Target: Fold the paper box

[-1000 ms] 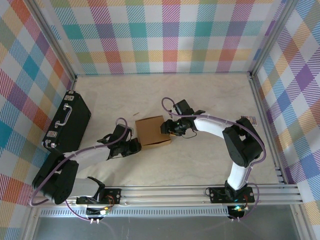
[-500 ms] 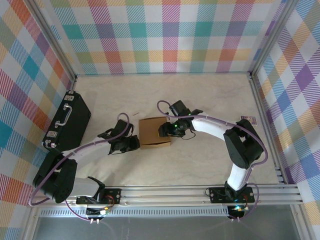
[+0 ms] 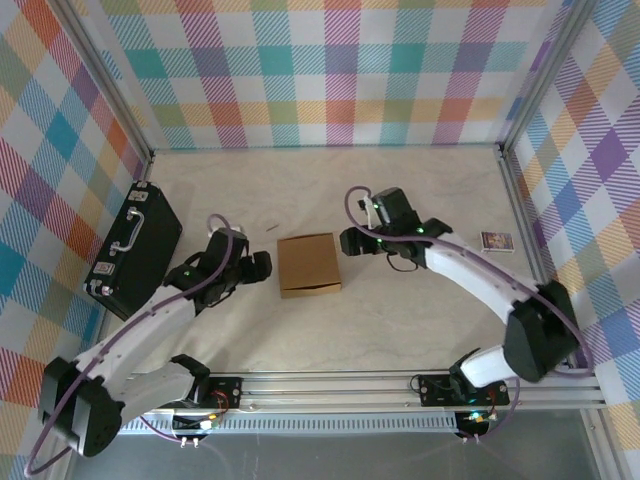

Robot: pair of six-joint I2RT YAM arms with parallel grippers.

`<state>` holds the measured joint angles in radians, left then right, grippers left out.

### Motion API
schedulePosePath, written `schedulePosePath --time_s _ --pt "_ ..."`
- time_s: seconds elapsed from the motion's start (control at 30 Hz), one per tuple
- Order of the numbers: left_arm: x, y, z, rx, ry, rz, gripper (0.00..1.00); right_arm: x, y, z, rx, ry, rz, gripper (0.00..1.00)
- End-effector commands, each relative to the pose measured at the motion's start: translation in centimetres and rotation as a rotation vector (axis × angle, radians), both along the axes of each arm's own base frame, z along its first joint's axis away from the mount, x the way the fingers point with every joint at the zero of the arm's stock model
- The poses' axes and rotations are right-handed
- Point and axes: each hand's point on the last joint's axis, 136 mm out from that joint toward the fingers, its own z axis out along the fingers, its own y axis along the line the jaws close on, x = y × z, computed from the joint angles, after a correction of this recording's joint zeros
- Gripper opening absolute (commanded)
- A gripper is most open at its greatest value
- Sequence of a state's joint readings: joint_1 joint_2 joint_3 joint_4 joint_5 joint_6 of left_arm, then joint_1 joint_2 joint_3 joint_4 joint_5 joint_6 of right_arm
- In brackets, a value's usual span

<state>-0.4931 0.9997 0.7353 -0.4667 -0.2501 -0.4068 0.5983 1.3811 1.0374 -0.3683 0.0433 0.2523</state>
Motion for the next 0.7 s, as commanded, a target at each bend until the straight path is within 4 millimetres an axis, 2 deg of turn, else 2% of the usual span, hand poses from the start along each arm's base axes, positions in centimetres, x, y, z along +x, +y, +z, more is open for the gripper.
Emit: schedulePosePath --time_s 0.0,0.03,0.07,0.17,0.23,0.27,0.33,0.43,0.5,0.57,0.63,0.67 --pt "1.6 4.4 4.0 0.164 -0.254 0.165 0.92 1.9 -4.0 2.3 -0.154 -0.296 -0.067 0.88" --pt "1.9 5.0 4.8 0.194 -0.322 0.178 0.92 2.1 -5.6 2.4 -0.194 -0.350 -0.110 0.97" --pt "2.4 5.2 5.2 0.223 -0.397 0.174 0.92 2.4 -7.0 2.5 -0.218 -0.395 -0.147 0.99" --pt "2.9 5.8 4.7 0.294 -0.557 0.167 0.95 3.2 -11.6 1.5 -0.243 -0.435 -0.291 0.99" --pt "3.2 6.6 3.7 0.299 -0.594 0.185 0.97 3.6 -13.8 0.2 -0.248 -0.488 -0.338 0.99" --pt "3.7 6.5 2.7 0.302 -0.585 0.152 0.96 3.8 -14.6 -0.4 -0.225 -0.514 -0.366 0.99" --pt "4.5 7.7 1.0 0.312 -0.551 0.174 0.96 4.1 -16.2 -1.8 -0.183 -0.522 -0.408 0.99" --pt "6.7 9.0 -2.0 0.265 -0.511 0.168 0.95 5.6 -18.3 -3.6 -0.224 -0.546 -0.463 0.99" --pt "8.1 9.9 -2.9 0.250 -0.520 0.195 0.94 6.5 -19.2 -4.8 -0.264 -0.538 -0.473 0.99" --pt "9.1 9.2 -3.2 0.253 -0.517 0.132 0.94 7.2 -19.7 -5.0 -0.278 -0.612 -0.478 0.99" --pt "10.3 9.8 -4.7 0.245 -0.490 0.144 0.94 7.9 -21.6 -6.1 -0.216 -0.561 -0.559 1.00" --pt "10.9 9.8 -5.5 0.246 -0.466 0.136 0.93 7.7 -22.0 -6.7 -0.178 -0.501 -0.553 0.97"
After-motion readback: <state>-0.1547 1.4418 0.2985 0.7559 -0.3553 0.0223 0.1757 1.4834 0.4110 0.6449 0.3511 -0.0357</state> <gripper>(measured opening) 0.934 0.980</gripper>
